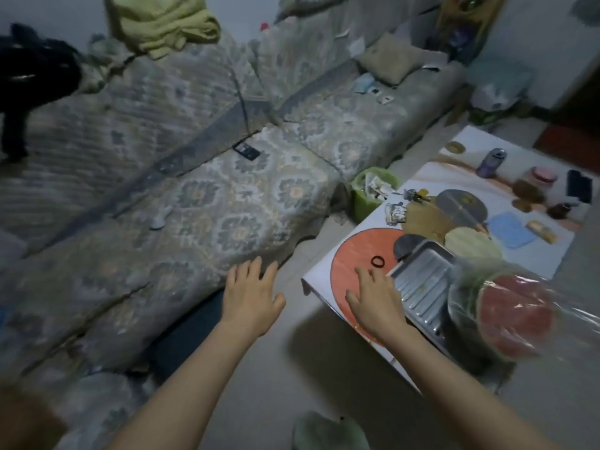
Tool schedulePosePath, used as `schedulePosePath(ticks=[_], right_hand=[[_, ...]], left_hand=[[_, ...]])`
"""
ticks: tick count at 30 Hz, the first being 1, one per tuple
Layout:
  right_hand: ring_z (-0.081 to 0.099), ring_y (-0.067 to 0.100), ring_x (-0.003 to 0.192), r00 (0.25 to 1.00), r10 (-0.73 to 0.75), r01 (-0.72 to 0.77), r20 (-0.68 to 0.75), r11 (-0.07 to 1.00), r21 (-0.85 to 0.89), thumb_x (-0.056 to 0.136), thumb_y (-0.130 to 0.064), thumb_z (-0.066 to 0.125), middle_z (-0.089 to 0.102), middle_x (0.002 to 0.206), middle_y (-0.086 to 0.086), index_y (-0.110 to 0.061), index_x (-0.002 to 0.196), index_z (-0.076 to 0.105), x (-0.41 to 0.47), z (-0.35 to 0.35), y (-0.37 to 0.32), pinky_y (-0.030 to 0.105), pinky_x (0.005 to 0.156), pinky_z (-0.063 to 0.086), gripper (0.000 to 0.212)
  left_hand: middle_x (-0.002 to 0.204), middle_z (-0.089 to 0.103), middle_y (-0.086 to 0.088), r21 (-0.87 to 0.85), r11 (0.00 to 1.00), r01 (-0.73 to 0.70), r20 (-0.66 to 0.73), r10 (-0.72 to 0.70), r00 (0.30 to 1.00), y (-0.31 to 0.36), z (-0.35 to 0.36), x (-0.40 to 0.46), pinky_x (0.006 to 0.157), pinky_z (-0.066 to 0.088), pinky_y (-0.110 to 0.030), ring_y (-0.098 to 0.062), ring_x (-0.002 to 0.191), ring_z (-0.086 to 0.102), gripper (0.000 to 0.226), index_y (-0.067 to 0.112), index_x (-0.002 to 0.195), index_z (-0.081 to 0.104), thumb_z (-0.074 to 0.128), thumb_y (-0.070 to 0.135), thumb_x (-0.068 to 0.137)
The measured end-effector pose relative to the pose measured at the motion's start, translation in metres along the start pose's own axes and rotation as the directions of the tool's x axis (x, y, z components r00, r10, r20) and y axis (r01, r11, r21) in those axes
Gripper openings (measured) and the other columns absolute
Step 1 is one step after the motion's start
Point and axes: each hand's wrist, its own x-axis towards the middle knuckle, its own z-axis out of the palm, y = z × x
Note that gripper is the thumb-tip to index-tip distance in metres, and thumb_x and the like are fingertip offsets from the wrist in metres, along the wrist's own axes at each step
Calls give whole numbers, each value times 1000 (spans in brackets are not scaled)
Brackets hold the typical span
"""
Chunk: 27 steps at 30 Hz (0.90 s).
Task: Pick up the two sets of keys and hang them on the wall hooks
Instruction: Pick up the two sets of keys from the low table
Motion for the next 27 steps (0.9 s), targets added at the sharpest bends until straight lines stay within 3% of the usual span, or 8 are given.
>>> schedulePosePath(ticks=[7, 16, 20, 27], right_hand=[[44, 35, 117, 961, 267, -258, -70, 958, 122, 90, -27, 46, 46, 132, 16, -12, 131, 38, 100, -5, 3, 43, 94, 40, 45], [41, 35, 121, 821, 570, -528, -41, 785, 324, 90, -23, 44, 42, 137, 16, -10, 134, 36, 210, -33, 17, 43, 97, 42, 46], [40, 31, 122, 725, 688, -621, -24, 669, 409, 91, -24, 45, 42, 138, 14, -12, 135, 33, 256, -36, 31, 42, 98, 42, 47], [43, 32, 122, 525, 851, -724, -23, 460, 513, 91, -20, 47, 42, 139, 15, -10, 138, 32, 337, -28, 37, 39, 101, 39, 50]], left_hand=[[142, 37, -9, 40, 933, -359, -22, 360, 933, 12, -13, 153, 106, 25, -39, -28, 125, 35, 55, 21, 137, 29, 40, 42, 87], [151, 29, -8, 109, 821, -561, 137, 547, 826, 23, -51, 341, 110, 22, -38, -27, 132, 32, 60, 22, 142, 21, 37, 44, 89], [149, 31, -8, 142, 672, -727, 209, 697, 686, 69, -53, 420, 110, 23, -38, -25, 132, 31, 60, 23, 142, 20, 37, 44, 89], [149, 31, -8, 159, 309, -938, 415, 841, 347, 128, -48, 551, 112, 20, -41, -27, 133, 30, 58, 25, 143, 18, 35, 41, 90]])
